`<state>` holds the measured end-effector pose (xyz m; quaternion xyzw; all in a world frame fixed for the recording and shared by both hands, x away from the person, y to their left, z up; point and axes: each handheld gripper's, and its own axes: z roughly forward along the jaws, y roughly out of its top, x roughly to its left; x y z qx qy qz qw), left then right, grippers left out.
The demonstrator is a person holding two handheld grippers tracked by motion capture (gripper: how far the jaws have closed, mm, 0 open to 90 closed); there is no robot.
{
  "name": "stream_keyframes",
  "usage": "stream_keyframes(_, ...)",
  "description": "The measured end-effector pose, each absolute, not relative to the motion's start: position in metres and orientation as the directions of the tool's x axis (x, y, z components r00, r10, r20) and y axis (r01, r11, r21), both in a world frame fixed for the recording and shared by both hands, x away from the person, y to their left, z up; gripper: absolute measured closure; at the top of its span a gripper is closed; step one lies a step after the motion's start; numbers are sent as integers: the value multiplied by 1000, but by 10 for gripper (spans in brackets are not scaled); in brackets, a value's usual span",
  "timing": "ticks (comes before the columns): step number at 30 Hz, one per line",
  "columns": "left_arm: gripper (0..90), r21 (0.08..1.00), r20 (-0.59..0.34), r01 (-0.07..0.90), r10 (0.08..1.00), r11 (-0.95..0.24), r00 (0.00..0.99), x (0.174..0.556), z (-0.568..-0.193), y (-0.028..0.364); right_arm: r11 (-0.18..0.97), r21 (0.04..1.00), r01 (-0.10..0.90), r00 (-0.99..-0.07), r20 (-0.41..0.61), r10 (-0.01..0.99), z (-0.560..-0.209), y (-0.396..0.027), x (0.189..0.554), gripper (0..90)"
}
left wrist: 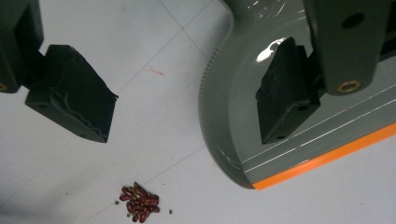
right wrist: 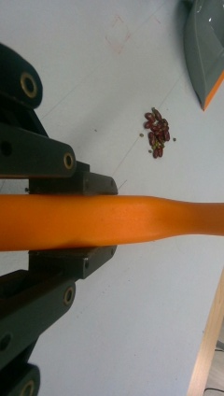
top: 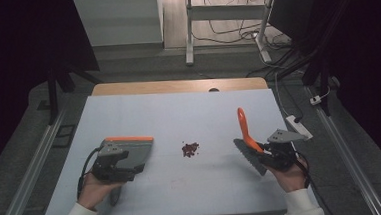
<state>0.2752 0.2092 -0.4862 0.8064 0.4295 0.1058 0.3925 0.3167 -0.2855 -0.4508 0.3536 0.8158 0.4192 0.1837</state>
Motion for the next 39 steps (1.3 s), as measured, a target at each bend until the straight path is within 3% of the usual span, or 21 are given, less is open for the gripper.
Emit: stream_keyframes(39,196,694,-151,614,758,-375,634,275,-474,199,403,814,418,-672,-22,740,-451,-287,317,700)
